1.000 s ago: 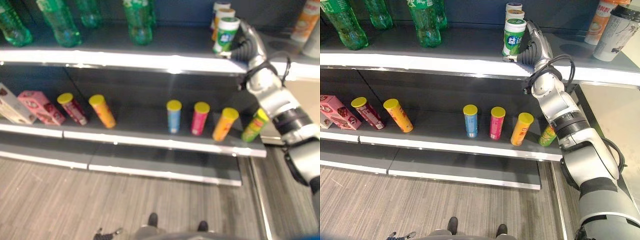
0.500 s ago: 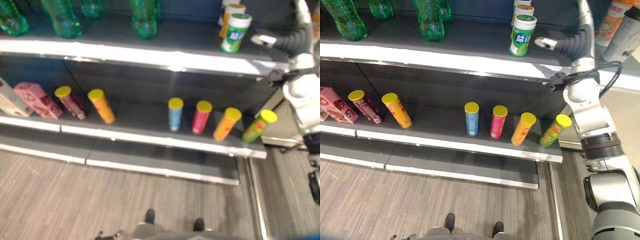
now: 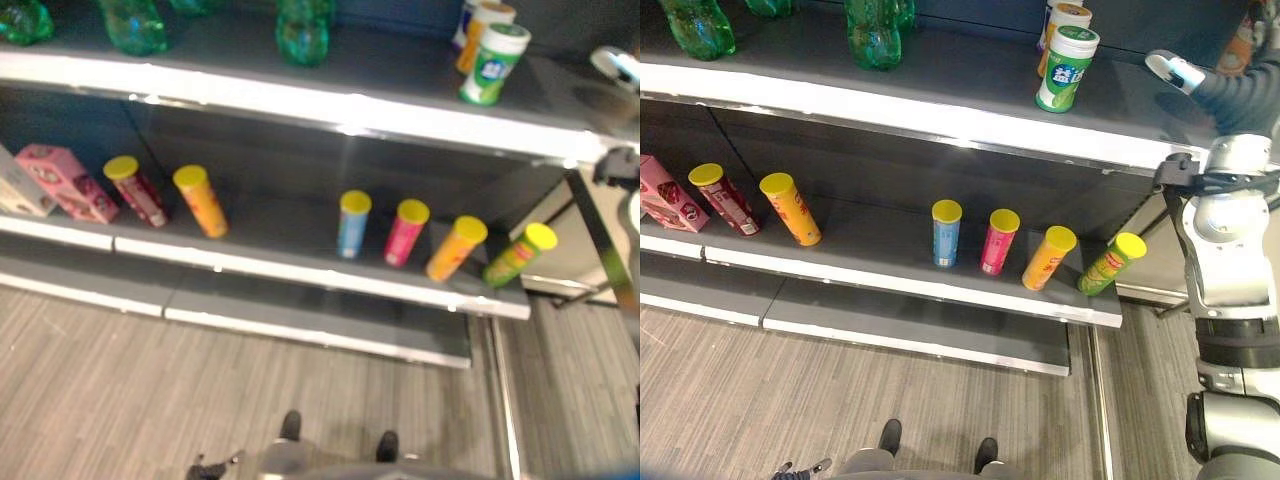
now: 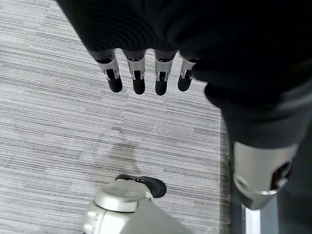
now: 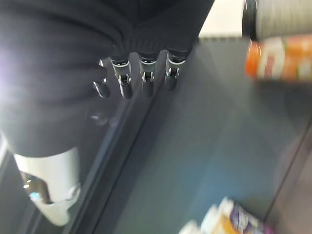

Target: Put the goods on the table back onto the shelves and tidy them up.

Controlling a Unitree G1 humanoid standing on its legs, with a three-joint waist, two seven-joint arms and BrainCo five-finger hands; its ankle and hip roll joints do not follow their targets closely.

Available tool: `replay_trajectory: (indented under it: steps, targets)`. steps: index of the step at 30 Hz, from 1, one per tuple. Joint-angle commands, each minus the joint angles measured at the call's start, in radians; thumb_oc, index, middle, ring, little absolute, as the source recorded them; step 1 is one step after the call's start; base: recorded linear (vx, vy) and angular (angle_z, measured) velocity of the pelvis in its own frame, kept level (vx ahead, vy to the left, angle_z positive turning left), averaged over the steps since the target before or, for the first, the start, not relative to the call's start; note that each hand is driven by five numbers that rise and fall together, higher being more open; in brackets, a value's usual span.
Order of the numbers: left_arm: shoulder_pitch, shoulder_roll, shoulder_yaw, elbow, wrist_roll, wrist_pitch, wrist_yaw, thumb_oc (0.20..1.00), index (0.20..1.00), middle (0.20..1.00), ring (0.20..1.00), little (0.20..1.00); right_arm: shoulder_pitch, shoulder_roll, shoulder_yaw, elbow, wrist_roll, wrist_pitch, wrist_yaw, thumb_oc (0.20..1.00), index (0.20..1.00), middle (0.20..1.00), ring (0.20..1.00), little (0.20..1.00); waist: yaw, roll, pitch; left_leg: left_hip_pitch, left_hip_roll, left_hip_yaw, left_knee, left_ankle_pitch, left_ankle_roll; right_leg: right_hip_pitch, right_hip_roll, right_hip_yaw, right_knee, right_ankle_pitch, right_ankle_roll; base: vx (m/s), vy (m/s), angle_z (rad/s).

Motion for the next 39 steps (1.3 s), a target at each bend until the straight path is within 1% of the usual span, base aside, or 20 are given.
replay_trajectory:
  steps: [1, 3, 5, 6, 7, 9, 10, 11, 13, 15, 16, 17, 18, 19, 21, 26, 29, 30, 35, 39]
  targets:
    - [-0.031, 0.048, 0.000, -0.006, 0.032, -0.012, -0.011, 1.000, 1.000, 1.000, 1.000, 1.000, 0.035, -0.002, -0.095, -0.100, 0.010, -0.091, 0.015, 1.000, 1.000, 1.000, 1.000, 1.000, -0.017, -0.018, 0.002, 0.006, 0.079, 0.071, 0.157, -0.203, -0.047, 0.016, -0.083, 0.011, 0.078, -0.137, 0.078, -0.04, -0.064, -0.08]
    - [-0.023, 0.059, -0.001, -0.031, 0.035, -0.018, -0.020, 1.000, 1.000, 1.000, 1.000, 1.000, 0.040, -0.002, -0.100, -0.116, 0.039, -0.113, 0.036, 1.000, 1.000, 1.000, 1.000, 1.000, -0.024, -0.019, 0.012, -0.009, 0.089, 0.062, 0.228, -0.231, -0.054, 0.003, -0.068, 0.049, 0.079, -0.143, 0.069, -0.07, -0.037, -0.15]
    - [-0.014, 0.063, -0.006, -0.062, 0.016, -0.031, -0.023, 1.000, 1.000, 1.000, 1.000, 1.000, 0.015, 0.003, -0.070, -0.121, 0.097, -0.140, 0.068, 1.000, 1.000, 1.000, 1.000, 1.000, -0.011, -0.020, 0.040, -0.045, 0.072, -0.050, 0.335, -0.233, -0.076, -0.020, -0.057, 0.110, 0.085, -0.131, 0.064, -0.14, 0.041, -0.55]
    - [-0.014, 0.063, -0.005, -0.062, 0.016, -0.031, -0.023, 1.000, 1.000, 1.000, 1.000, 1.000, 0.014, 0.003, -0.069, -0.120, 0.097, -0.141, 0.068, 1.000, 1.000, 1.000, 1.000, 1.000, -0.012, -0.019, 0.037, -0.044, 0.073, -0.050, 0.335, -0.239, -0.076, -0.018, -0.055, 0.109, 0.083, -0.136, 0.065, -0.19, 0.144, -0.89]
    - [-0.017, 0.061, -0.015, -0.072, -0.004, -0.039, -0.030, 1.000, 1.000, 1.000, 1.000, 1.000, 0.003, 0.004, -0.047, -0.119, 0.111, -0.141, 0.088, 1.000, 1.000, 1.000, 1.000, 1.000, -0.014, -0.021, 0.043, -0.023, 0.047, -0.181, 0.306, -0.274, -0.075, -0.047, -0.051, 0.164, 0.091, -0.121, 0.071, -0.17, 0.175, -1.23]
    - [-0.033, 0.061, -0.024, -0.067, 0.001, -0.038, -0.043, 1.000, 1.000, 1.000, 1.000, 1.000, 0.018, 0.001, -0.055, -0.126, 0.108, -0.126, 0.116, 1.000, 1.000, 1.000, 1.000, 1.000, -0.040, -0.014, 0.028, 0.009, 0.045, -0.202, 0.239, -0.277, -0.061, -0.074, -0.059, 0.181, 0.101, -0.106, 0.083, -0.20, 0.336, -1.13]
    - [-0.038, 0.063, -0.032, -0.068, 0.012, -0.040, -0.050, 1.000, 1.000, 1.000, 1.000, 1.000, 0.023, -0.005, -0.040, -0.122, 0.098, -0.119, 0.134, 1.000, 1.000, 1.000, 1.000, 1.000, -0.058, -0.012, 0.009, 0.041, 0.033, -0.166, 0.187, -0.276, -0.037, -0.111, -0.084, 0.198, 0.116, -0.083, 0.099, -0.10, 0.321, -0.40]
    - [-0.038, 0.063, -0.032, -0.068, 0.012, -0.040, -0.050, 1.000, 1.000, 1.000, 1.000, 1.000, 0.023, -0.006, -0.040, -0.122, 0.098, -0.119, 0.134, 1.000, 1.000, 1.000, 1.000, 1.000, -0.057, -0.012, 0.010, 0.043, 0.034, -0.165, 0.186, -0.276, -0.037, -0.111, -0.083, 0.199, 0.117, -0.083, 0.099, -0.13, 0.338, -0.35]
    - [-0.037, 0.067, -0.042, -0.085, 0.028, -0.048, -0.056, 1.000, 1.000, 1.000, 1.000, 1.000, 0.016, -0.009, -0.026, -0.126, 0.085, -0.114, 0.147, 1.000, 1.000, 1.000, 1.000, 1.000, -0.069, -0.020, 0.000, 0.061, -0.006, -0.138, 0.169, -0.285, -0.007, -0.148, -0.105, 0.238, 0.119, -0.043, 0.126, -0.10, 0.268, -0.49]
    - [-0.036, 0.067, -0.039, -0.090, 0.030, -0.049, -0.058, 1.000, 1.000, 1.000, 1.000, 1.000, 0.009, -0.015, -0.015, -0.124, 0.073, -0.110, 0.148, 1.000, 1.000, 1.000, 1.000, 1.000, -0.068, -0.025, 0.001, 0.065, -0.023, -0.119, 0.163, -0.281, 0.002, -0.163, -0.115, 0.248, 0.118, -0.017, 0.135, -0.13, 0.220, -0.59]
    - [-0.034, 0.073, -0.033, -0.088, 0.039, -0.055, -0.062, 1.000, 1.000, 1.000, 1.000, 1.000, 0.001, -0.027, -0.004, -0.121, 0.060, -0.105, 0.154, 1.000, 1.000, 1.000, 1.000, 1.000, -0.074, -0.025, 0.000, 0.078, -0.036, -0.065, 0.148, -0.279, 0.012, -0.188, -0.130, 0.234, 0.111, 0.013, 0.148, -0.17, 0.319, -0.62]
    - [-0.033, 0.076, -0.026, -0.085, 0.048, -0.057, -0.068, 1.000, 1.000, 1.000, 1.000, 1.000, 0.006, -0.036, -0.002, -0.124, 0.033, -0.109, 0.154, 1.000, 1.000, 1.000, 1.000, 1.000, -0.059, -0.020, 0.016, 0.084, -0.039, -0.012, 0.159, -0.293, 0.024, -0.209, -0.135, 0.184, 0.126, 0.011, 0.148, -0.14, 0.319, -0.95]
    - [-0.034, 0.076, -0.026, -0.084, 0.048, -0.057, -0.068, 1.000, 1.000, 1.000, 1.000, 1.000, 0.006, -0.036, -0.002, -0.124, 0.033, -0.109, 0.154, 1.000, 1.000, 1.000, 1.000, 1.000, -0.056, -0.020, 0.017, 0.086, -0.038, -0.010, 0.161, -0.294, 0.025, -0.209, -0.135, 0.186, 0.128, 0.010, 0.148, -0.09, 0.217, -1.30]
    - [-0.035, 0.080, -0.019, -0.081, 0.057, -0.054, -0.071, 1.000, 1.000, 1.000, 1.000, 1.000, 0.006, -0.048, -0.009, -0.128, 0.020, -0.107, 0.154, 1.000, 1.000, 1.000, 1.000, 1.000, -0.049, -0.017, 0.023, 0.087, -0.035, 0.024, 0.158, -0.288, 0.024, -0.212, -0.156, 0.119, 0.141, 0.005, 0.148, -0.05, 0.094, -1.31]
    - [-0.042, 0.088, -0.011, -0.083, 0.068, -0.050, -0.073, 1.000, 1.000, 1.000, 1.000, 1.000, 0.019, -0.059, -0.023, -0.142, 0.019, -0.107, 0.160, 1.000, 1.000, 1.000, 1.000, 1.000, -0.048, -0.013, 0.035, 0.098, -0.026, 0.045, 0.147, -0.280, 0.027, -0.189, -0.178, 0.053, 0.164, -0.007, 0.136, -0.09, 0.064, -0.72]
    - [-0.058, 0.098, -0.007, -0.094, 0.078, -0.058, -0.070, 1.000, 1.000, 1.000, 1.000, 1.000, 0.039, -0.105, -0.093, -0.167, 0.004, -0.123, 0.137, 1.000, 1.000, 1.000, 1.000, 1.000, -0.046, -0.009, 0.041, 0.066, 0.000, 0.063, 0.155, -0.268, 0.026, -0.126, -0.221, 0.018, 0.202, 0.013, 0.130, -0.13, -0.045, -0.07]
    - [-0.050, 0.093, -0.011, -0.111, 0.072, -0.061, -0.063, 1.000, 1.000, 1.000, 1.000, 1.000, 0.040, -0.148, -0.118, -0.152, -0.021, -0.120, 0.107, 1.000, 1.000, 1.000, 1.000, 1.000, -0.038, -0.010, 0.027, 0.036, 0.014, 0.090, 0.175, -0.271, 0.025, -0.108, -0.242, 0.004, 0.197, 0.053, 0.137, -0.04, -0.070, -0.11]
    - [-0.039, 0.086, -0.004, -0.118, 0.070, -0.062, -0.059, 1.000, 1.000, 1.000, 1.000, 1.000, 0.060, -0.169, -0.154, -0.142, -0.053, -0.112, 0.077, 1.000, 1.000, 1.000, 1.000, 1.000, -0.039, -0.016, 0.020, 0.026, 0.022, 0.113, 0.176, -0.273, 0.023, -0.101, -0.257, -0.030, 0.184, 0.075, 0.147, 0.03, -0.112, -0.31]
    - [-0.012, 0.070, 0.017, -0.135, 0.058, -0.053, -0.046, 1.000, 1.000, 1.000, 1.000, 1.000, 0.206, -0.160, -0.292, -0.129, -0.108, -0.078, 0.029, 1.000, 1.000, 1.000, 1.000, 1.000, -0.040, -0.022, 0.014, 0.022, 0.042, 0.169, 0.171, -0.274, 0.014, -0.104, -0.249, -0.076, 0.134, 0.134, 0.148, 0.04, -0.132, -0.58]
    - [-0.011, 0.072, 0.024, -0.136, 0.060, -0.048, -0.041, 1.000, 1.000, 1.000, 1.000, 1.000, 0.280, -0.134, -0.339, -0.113, -0.121, -0.058, 0.021, 1.000, 1.000, 1.000, 1.000, 1.000, -0.041, -0.024, 0.017, 0.037, 0.058, 0.196, 0.151, -0.268, 0.006, -0.108, -0.223, -0.092, 0.102, 0.102, 0.148, 0.05, -0.121, -0.59]
